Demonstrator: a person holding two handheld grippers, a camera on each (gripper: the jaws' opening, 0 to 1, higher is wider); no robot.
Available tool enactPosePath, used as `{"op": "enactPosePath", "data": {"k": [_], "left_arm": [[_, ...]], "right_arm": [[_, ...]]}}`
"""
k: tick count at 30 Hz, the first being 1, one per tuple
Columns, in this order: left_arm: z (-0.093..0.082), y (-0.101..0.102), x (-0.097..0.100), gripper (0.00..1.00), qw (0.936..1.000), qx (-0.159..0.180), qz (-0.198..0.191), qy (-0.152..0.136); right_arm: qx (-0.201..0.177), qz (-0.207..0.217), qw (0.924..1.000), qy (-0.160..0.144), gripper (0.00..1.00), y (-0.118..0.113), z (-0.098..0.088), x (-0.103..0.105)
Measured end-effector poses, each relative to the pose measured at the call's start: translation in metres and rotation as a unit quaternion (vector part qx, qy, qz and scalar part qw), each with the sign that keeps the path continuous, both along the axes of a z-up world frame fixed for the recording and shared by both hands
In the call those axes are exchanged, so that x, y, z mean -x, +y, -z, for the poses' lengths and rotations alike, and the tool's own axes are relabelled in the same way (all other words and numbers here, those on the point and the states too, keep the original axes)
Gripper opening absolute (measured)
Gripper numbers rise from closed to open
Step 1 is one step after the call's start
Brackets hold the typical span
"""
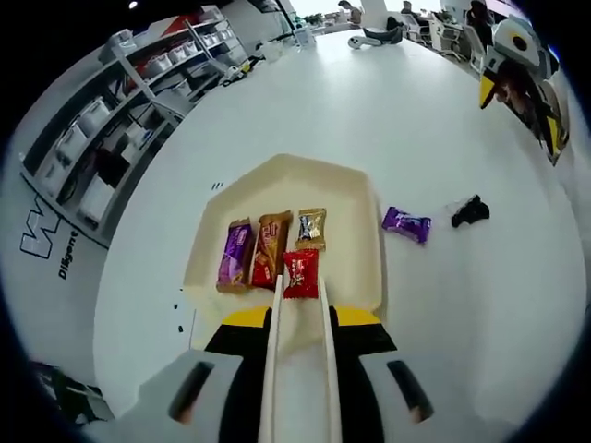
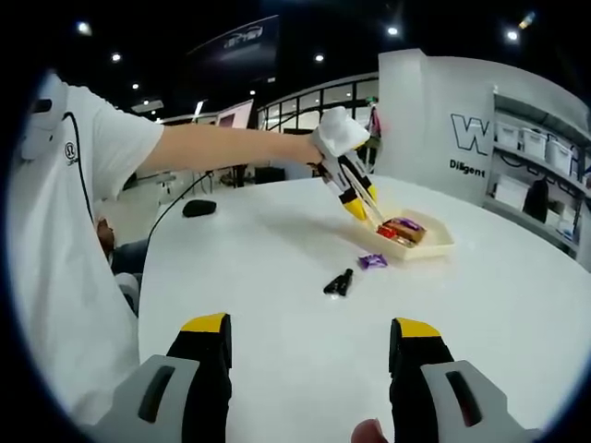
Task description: Place the target food into the container with the food tongs after gripping and lifting it, then release it inside without dropping or visibly crushing the food.
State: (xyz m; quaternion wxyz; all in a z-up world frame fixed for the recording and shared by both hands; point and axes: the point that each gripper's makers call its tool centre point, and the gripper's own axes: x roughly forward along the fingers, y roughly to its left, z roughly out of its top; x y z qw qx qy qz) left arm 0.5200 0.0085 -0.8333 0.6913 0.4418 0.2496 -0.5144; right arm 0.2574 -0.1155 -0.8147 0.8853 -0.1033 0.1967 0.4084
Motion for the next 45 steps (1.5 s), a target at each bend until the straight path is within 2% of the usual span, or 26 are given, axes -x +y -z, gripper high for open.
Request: {"op": "enactPosePath", "data": {"k": [4,9,11,15,30,45], "left_arm": [[-0.001,-0.001,0.002,0.22,1.0000,0.006,0.001,0.003],[-0.005,0.001,0.000,0.22,1.0000,0.006,-0.001,-0.006],[-0.007,-0.006,0.006,0.22,0.9998,0.017,0.005,-0.003],[-0.003,-0.023,0.015,0.22,0.9996,0.011,0.022,-0.010],[0.007,-0.056,0.012,0.22,0.9994,0.016,0.026,-0.013],[0.009,-0.065,0.004,0.22,0.9997,0.021,0.011,-0.006]], "right_arm": [[-0.001,-0.002,1.0000,-0.001,0.67,0.001,-0.001,0.000],[-0.001,-0.002,1.0000,-0.001,0.67,0.001,-0.001,0.000],[0.000,-0.003,1.0000,0.000,0.67,0.002,0.000,0.000],[-0.001,-0.003,1.0000,0.000,0.67,0.002,0.001,-0.001],[-0.002,-0.001,1.0000,0.002,0.67,-0.001,0.002,0.000],[-0.004,0.001,1.0000,0.003,0.66,-0.003,0.003,0.000]]}}
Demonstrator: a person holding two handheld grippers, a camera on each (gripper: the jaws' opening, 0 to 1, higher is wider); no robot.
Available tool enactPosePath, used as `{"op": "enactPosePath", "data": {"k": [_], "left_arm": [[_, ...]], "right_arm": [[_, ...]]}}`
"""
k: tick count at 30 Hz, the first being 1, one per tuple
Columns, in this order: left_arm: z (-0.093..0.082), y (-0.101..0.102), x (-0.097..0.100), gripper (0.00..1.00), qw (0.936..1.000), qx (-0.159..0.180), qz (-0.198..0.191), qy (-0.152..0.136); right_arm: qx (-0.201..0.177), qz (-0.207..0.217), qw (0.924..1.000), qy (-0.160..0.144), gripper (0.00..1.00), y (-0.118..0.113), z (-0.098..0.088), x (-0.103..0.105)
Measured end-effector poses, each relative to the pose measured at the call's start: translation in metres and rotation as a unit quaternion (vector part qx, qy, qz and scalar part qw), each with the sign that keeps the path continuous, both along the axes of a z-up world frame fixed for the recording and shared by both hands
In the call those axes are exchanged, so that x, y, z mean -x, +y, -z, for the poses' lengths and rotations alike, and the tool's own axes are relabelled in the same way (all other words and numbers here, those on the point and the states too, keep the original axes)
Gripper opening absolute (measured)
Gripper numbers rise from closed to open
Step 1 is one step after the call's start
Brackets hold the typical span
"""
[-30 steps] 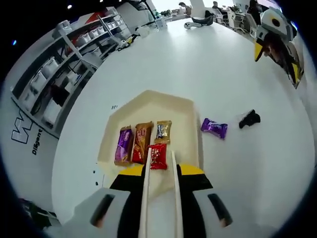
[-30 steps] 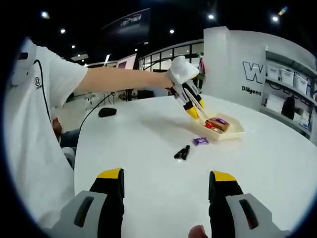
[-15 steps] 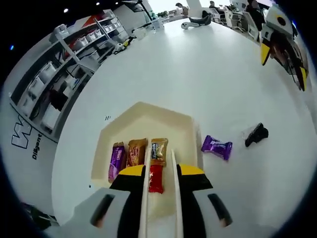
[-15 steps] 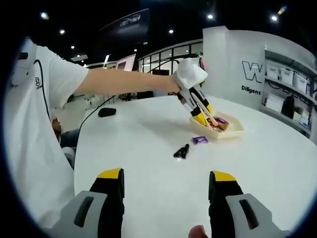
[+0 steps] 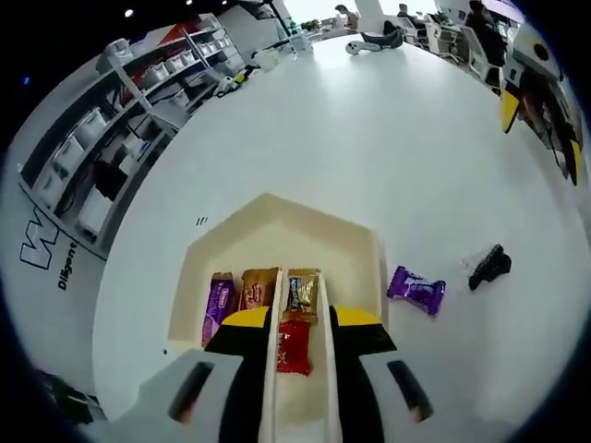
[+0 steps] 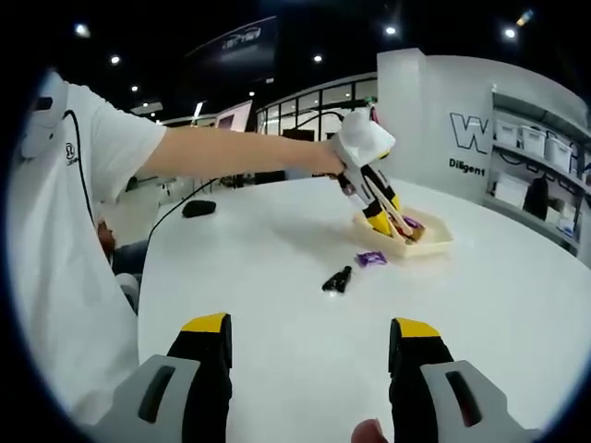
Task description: Place the target food into the container with the food tongs after gripping and lifting it, then release it inside without dropping or visibly crushing the food.
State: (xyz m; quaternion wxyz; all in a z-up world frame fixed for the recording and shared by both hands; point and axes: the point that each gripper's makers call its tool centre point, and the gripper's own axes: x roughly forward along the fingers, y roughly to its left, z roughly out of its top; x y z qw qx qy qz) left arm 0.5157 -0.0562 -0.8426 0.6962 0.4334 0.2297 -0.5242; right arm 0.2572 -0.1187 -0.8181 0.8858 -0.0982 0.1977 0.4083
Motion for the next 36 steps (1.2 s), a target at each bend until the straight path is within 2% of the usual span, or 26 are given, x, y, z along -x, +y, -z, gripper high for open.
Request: {"op": "enactPosePath", "data": {"k": [5,14,20,29,36], "left_arm": [[0.001,0.000,-0.003,0.22,1.0000,0.003,-0.004,0.001],[-0.006,0.008,0.005,0.22,1.0000,0.008,-0.001,-0.002],[-0.023,0.026,0.008,0.22,0.9996,0.025,-0.010,-0.003],[-0.036,0.035,0.036,0.21,0.9990,0.039,-0.017,0.011],[-0.043,0.028,0.063,0.21,0.9979,0.060,-0.012,0.024]], "right_arm": [[0.000,0.000,1.0000,-0.001,0.66,0.000,-0.001,0.001],[0.000,0.000,1.0000,-0.001,0.66,0.000,-0.001,0.001],[0.001,-0.001,1.0000,-0.001,0.66,0.002,0.000,-0.001],[0.000,-0.010,0.9999,-0.004,0.66,0.010,-0.002,-0.001],[0.002,-0.012,0.9999,-0.003,0.66,0.012,-0.002,0.000]]}}
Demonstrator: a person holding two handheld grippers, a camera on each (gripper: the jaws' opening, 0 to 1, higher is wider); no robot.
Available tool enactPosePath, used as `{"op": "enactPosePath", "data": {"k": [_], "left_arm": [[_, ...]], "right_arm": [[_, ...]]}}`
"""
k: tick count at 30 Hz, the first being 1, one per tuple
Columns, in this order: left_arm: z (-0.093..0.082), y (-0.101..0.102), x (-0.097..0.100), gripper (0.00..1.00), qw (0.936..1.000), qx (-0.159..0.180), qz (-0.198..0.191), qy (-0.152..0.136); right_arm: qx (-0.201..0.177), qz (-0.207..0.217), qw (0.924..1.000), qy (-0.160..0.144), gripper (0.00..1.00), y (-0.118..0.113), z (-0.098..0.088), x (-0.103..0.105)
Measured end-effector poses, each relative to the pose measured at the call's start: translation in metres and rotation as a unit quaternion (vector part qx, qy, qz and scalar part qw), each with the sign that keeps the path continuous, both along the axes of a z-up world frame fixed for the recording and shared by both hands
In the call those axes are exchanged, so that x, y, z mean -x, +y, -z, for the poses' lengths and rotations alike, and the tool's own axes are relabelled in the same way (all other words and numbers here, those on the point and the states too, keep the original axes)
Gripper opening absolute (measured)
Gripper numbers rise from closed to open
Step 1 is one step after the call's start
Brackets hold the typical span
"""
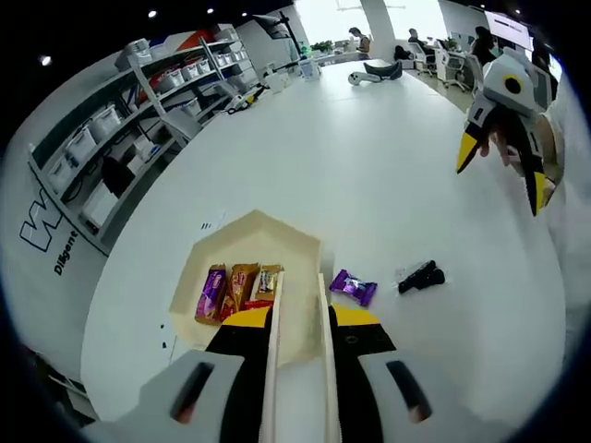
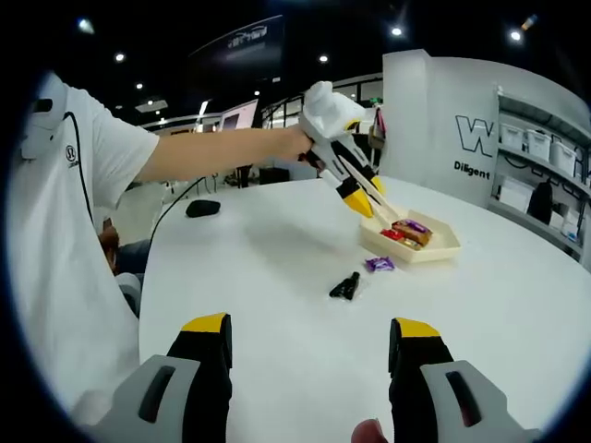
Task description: Place the target food into the container with the food tongs after gripping and lifting it, then release it inside without dropping or visibly crushing the food.
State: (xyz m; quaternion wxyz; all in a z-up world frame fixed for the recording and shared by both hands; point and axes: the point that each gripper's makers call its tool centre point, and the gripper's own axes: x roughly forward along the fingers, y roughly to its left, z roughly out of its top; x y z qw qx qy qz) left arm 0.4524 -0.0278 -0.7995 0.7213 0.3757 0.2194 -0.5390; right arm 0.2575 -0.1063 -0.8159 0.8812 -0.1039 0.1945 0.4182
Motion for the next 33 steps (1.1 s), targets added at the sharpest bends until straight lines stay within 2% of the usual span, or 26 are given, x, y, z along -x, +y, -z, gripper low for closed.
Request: {"op": "enactPosePath", "data": {"k": [5,11,18,24,27,33], "left_arm": [[0.007,-0.004,0.015,0.21,0.9999,0.002,-0.002,0.015],[0.016,-0.006,0.023,0.21,0.9992,0.011,-0.027,0.028],[0.037,-0.011,0.038,0.21,0.9985,0.000,-0.029,0.046],[0.049,-0.014,0.041,0.21,0.9984,-0.006,-0.035,0.043],[0.052,-0.011,0.038,0.21,0.9987,-0.018,-0.039,0.027],[0.049,-0.005,0.036,0.21,0.9987,-0.016,-0.045,0.020]], "right_arm": [[0.000,-0.002,1.0000,-0.001,0.66,0.002,0.000,0.001],[0.000,-0.001,1.0000,-0.001,0.66,0.002,0.000,0.002],[0.000,-0.002,1.0000,-0.001,0.67,0.001,0.001,0.003],[-0.001,-0.001,1.0000,0.001,0.66,0.001,0.002,0.003],[-0.001,-0.002,1.0000,0.001,0.66,0.001,0.002,0.003],[-0.003,-0.002,1.0000,0.001,0.66,0.002,0.003,0.003]]}}
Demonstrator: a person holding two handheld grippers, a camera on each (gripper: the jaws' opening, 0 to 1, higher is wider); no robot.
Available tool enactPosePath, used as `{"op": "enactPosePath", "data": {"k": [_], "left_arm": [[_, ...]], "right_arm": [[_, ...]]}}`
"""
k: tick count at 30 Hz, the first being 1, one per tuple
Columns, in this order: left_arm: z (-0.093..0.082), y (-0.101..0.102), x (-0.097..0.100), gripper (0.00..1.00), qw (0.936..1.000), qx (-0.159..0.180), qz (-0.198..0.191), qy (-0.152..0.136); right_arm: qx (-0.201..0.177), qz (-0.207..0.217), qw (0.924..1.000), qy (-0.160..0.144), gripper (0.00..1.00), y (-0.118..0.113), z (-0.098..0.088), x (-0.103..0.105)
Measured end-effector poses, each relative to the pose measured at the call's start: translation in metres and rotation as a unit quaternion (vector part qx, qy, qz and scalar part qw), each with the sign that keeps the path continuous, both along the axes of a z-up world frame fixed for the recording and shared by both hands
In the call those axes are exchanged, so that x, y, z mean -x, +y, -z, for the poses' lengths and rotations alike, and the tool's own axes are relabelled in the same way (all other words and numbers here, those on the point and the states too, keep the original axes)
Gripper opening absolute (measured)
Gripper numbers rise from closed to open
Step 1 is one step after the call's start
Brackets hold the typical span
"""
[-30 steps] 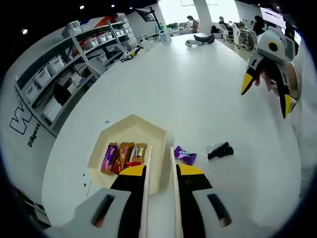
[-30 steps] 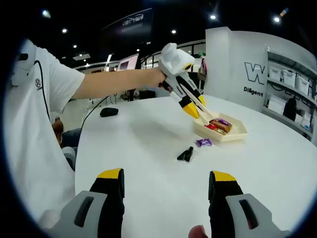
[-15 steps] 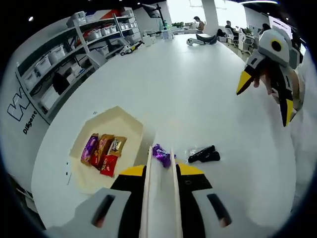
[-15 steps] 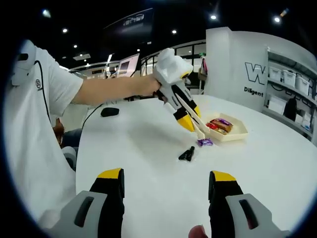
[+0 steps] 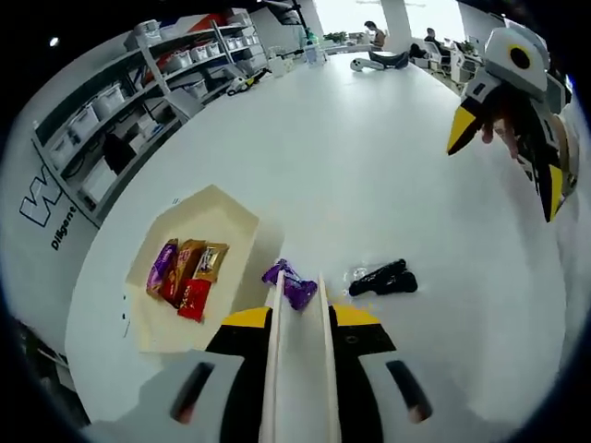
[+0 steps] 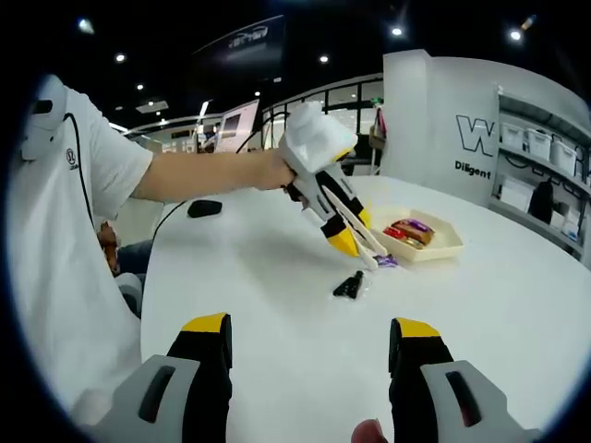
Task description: Place the target food into the container with the food tongs after gripping and lifting it, then release it inside without dropping or visibly crushing the food.
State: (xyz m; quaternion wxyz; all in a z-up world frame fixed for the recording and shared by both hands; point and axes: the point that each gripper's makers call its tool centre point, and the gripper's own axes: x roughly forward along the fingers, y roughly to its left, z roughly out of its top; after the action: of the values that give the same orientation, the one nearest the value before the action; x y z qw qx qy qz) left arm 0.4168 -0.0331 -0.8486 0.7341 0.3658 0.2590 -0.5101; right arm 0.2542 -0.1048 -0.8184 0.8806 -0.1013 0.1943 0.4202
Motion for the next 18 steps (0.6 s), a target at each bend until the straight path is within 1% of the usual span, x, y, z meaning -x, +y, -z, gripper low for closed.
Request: {"op": "enactPosePath", "data": {"k": [5,7,11,18], "left_arm": [[-0.001,0.007,0.002,0.21,1.0000,0.000,-0.002,0.002],[0.000,0.012,0.000,0.21,1.0000,-0.007,-0.005,-0.003],[-0.001,0.019,-0.003,0.21,0.9999,-0.004,-0.013,0.001],[-0.005,0.010,-0.001,0.21,1.0000,0.007,0.001,0.000]], "right_arm": [[0.001,-0.001,1.0000,0.001,0.66,0.001,0.001,0.000],[0.000,-0.001,1.0000,0.000,0.66,0.001,0.001,0.000],[0.000,0.000,1.0000,0.000,0.66,0.001,0.000,0.001],[0.000,-0.001,1.0000,0.001,0.66,0.002,0.002,0.001]]}}
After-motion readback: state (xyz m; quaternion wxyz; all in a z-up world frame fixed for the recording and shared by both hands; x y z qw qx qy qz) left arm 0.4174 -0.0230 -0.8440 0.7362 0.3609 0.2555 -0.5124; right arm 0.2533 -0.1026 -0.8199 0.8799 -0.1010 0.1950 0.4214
